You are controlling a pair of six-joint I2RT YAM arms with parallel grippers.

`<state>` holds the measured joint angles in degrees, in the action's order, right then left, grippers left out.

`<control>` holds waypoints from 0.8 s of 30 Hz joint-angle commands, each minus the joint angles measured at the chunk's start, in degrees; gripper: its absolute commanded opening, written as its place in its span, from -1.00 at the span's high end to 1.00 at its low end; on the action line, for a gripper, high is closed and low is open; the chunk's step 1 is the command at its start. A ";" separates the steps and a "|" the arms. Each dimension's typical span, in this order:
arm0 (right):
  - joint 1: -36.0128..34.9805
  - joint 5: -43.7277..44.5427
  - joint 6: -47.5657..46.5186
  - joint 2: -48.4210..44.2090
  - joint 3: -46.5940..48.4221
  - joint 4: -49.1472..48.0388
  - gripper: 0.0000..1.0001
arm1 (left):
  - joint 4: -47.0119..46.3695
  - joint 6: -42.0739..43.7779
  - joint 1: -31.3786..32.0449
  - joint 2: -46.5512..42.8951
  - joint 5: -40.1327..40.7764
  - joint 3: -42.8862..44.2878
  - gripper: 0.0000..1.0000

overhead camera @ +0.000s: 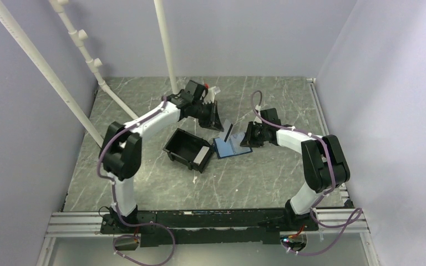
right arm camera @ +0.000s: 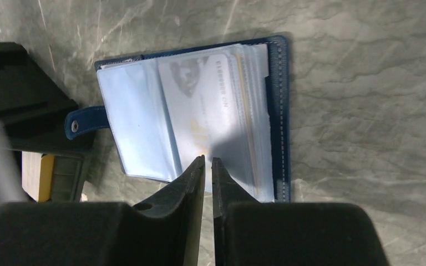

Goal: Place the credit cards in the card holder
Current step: Pick up the credit card from the storage box, then insert the credit card into the card holder.

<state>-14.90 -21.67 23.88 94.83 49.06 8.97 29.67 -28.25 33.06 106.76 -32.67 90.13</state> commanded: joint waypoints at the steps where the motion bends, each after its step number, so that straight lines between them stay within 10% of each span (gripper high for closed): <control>1: 2.09 1.07 1.73 0.95 -2.41 -2.37 0.76 | -11.52 -8.67 0.87 4.95 -4.63 -1.36 1.00; 24: 4.99 -0.74 2.47 -0.04 -6.07 -4.27 0.71 | -17.24 -17.37 1.48 4.34 -1.47 -12.78 1.00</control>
<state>-10.46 -25.91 28.93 93.65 44.07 2.46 14.39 -44.93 34.33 115.22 -34.15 77.95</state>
